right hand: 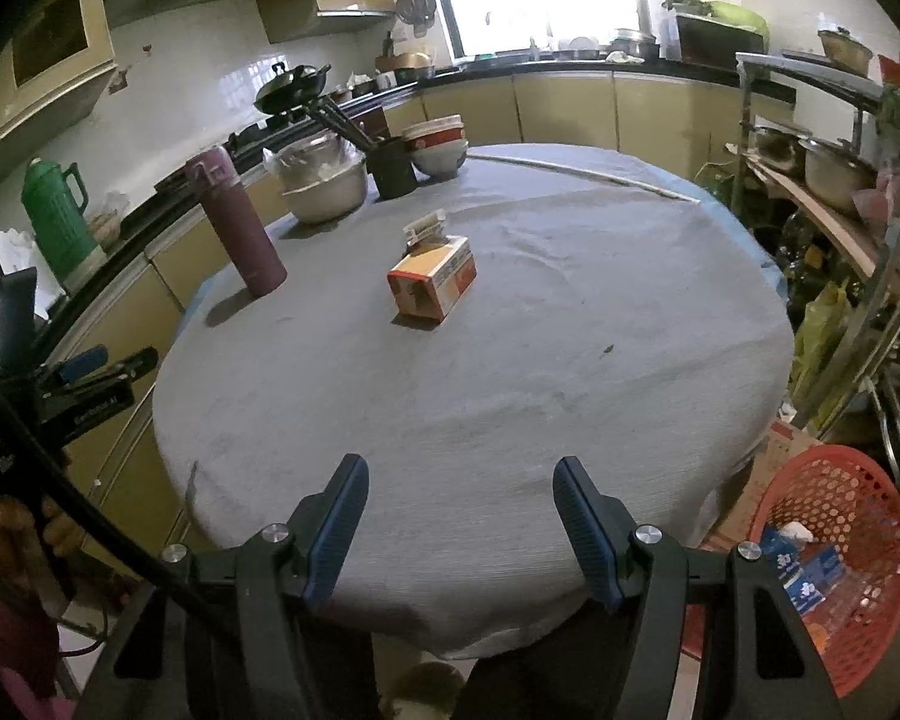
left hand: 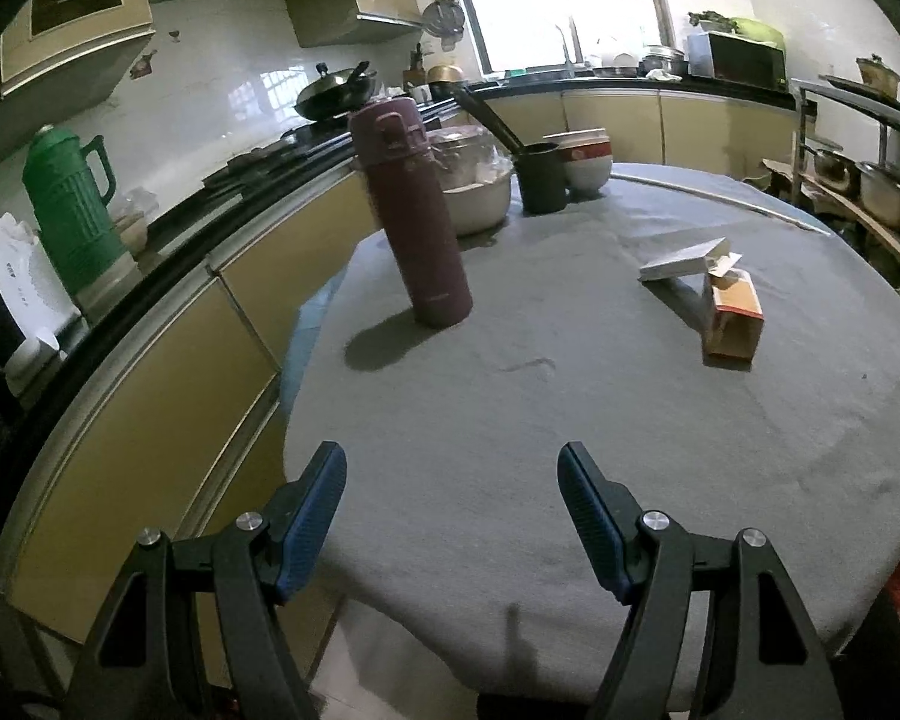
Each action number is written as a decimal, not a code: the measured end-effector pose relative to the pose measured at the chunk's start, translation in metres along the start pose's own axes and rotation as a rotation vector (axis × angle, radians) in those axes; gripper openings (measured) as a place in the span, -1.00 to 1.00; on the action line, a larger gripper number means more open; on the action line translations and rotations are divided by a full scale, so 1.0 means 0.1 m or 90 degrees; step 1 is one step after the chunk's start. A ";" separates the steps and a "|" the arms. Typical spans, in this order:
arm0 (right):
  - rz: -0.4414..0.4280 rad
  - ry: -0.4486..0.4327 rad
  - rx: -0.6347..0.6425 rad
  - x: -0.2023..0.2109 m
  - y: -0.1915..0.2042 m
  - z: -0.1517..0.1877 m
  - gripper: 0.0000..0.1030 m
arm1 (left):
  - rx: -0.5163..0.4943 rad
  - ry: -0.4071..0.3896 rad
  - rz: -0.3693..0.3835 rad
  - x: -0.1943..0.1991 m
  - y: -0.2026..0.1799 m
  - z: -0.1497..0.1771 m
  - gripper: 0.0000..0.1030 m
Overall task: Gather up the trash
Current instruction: 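Move both tools back over the white-orange medicine box on the table, then grasp the white-orange medicine box with the right tool and lift it, then grasp the white leaflet with the left tool while the right tool holds the box, then carry the leaflet and medicine box toward the red basket with both tools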
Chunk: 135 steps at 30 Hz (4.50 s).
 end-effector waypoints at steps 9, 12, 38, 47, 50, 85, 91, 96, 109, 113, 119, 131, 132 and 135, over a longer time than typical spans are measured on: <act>-0.002 0.045 0.007 -0.28 0.14 0.02 0.33 | 0.008 0.030 -0.003 -0.21 0.11 0.07 0.43; -0.008 0.064 0.000 -0.38 0.17 0.03 0.33 | 0.016 0.040 -0.005 -0.29 0.17 0.09 0.43; -0.012 0.068 -0.089 -1.41 0.42 -1.53 0.33 | 0.084 0.094 -0.011 -0.57 0.69 0.39 0.43; 0.136 0.123 -0.119 -2.04 0.47 -1.57 0.32 | 0.075 0.089 0.007 -0.49 0.59 0.37 0.43; 0.153 0.119 -0.130 -2.09 0.38 -1.54 -0.06 | 0.068 0.089 0.010 -0.47 0.54 0.37 0.43; -0.006 0.064 -0.139 -1.01 -0.49 -0.30 -0.08 | 0.010 0.278 0.113 -1.56 -2.20 -1.66 0.46; -0.036 0.062 -0.147 -0.99 -0.53 -0.29 -0.08 | 0.073 0.356 0.077 -1.81 -2.29 -1.63 0.46; -0.044 0.061 -0.143 -0.99 -0.53 -0.28 -0.08 | 0.081 0.379 0.079 -1.92 -2.36 -1.51 0.47; -0.029 0.058 -0.131 -1.01 -0.50 -0.26 -0.08 | 0.035 0.361 0.151 -1.83 -2.31 -1.17 -0.70; -0.019 0.057 -0.130 -1.01 -0.47 -0.27 -0.08 | 0.006 0.348 0.170 -1.73 -2.18 -0.97 -0.71; -0.022 0.059 -0.148 -1.02 -0.48 -0.25 -0.08 | -0.020 0.345 0.210 -1.58 -1.86 -0.61 -0.71; -0.004 0.051 -0.134 -0.99 -0.46 -0.21 -0.08 | -0.047 0.334 0.308 -1.23 -1.20 0.02 -0.70; -0.002 0.052 -0.133 -1.00 -0.45 -0.22 -0.08 | -0.050 0.333 0.315 -1.20 -1.17 0.06 -0.69; -0.002 0.053 -0.133 -1.00 -0.45 -0.23 -0.08 | -0.054 0.312 0.340 -1.14 -1.09 0.05 -0.69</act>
Point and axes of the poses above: each gripper's, at about its wrist camera, not at the fingertips, and x roughly against the way its jaws point, y to its left, z to its underside, the point moved 7 cm from there along -x, roughly the way its jaws point, and after that the axes turned 8 degrees about y, right-handed, at the moved point
